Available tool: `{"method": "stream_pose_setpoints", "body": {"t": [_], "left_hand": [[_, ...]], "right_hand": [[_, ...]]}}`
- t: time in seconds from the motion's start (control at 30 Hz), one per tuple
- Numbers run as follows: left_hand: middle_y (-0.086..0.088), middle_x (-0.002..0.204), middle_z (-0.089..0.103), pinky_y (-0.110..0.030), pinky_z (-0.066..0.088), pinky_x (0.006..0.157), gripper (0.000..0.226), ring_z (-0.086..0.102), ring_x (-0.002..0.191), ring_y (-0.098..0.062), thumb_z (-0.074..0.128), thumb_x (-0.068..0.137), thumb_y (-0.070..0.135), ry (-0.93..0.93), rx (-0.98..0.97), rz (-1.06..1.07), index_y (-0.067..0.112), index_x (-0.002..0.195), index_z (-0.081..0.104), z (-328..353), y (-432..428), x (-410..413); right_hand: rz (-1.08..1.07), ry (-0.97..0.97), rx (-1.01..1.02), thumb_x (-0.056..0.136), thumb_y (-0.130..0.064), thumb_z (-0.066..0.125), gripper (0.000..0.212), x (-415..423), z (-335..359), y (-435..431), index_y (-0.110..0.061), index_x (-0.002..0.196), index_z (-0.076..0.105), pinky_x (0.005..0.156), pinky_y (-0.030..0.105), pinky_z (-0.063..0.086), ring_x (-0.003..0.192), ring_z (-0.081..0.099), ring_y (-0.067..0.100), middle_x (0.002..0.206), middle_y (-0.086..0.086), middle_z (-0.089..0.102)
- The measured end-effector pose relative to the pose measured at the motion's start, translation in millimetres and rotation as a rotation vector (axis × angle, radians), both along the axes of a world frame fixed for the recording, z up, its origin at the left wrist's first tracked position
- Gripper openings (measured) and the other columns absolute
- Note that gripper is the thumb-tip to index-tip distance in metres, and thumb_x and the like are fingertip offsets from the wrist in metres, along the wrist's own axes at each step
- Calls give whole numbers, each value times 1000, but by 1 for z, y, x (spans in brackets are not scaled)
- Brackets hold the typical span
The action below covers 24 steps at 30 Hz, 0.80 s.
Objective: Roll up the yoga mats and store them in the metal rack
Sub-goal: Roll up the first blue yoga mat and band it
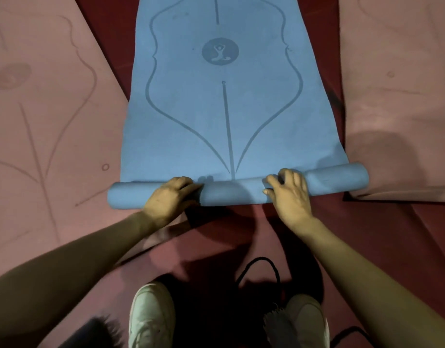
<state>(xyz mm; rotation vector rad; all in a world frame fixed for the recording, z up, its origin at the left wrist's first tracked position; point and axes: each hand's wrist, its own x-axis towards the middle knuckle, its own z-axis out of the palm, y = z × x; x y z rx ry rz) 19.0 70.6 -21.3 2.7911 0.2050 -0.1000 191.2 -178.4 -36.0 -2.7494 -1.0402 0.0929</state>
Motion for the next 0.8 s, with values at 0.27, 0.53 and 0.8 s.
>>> {"method": "stream_pose_setpoints", "body": {"t": [0.27,0.53,0.8], "left_hand": [[-5,100,64,-28,40,72,23,60,89,-26,46,95,27,121,-58,70,12,94,63,20,5,5],[-15,110,58,-40,33,91,40,49,99,-31,65,83,32,-46,192,185,5,113,63,-11,-30,-10],[-23,138,41,-53,14,114,65,31,131,-37,55,81,35,-11,203,190,1,135,45,-35,-30,-14]], "right_hand": [[52,-85,-54,64,-20,84,46,-18,7,-2,-6,105,68,70,39,55,91,60,35,100,18,61],[52,-5,-62,71,-21,79,48,-23,2,1,-2,110,59,89,47,51,110,53,44,117,28,56],[-41,24,100,77,-20,76,35,-13,0,15,-5,106,64,79,48,51,108,47,46,114,29,49]]}}
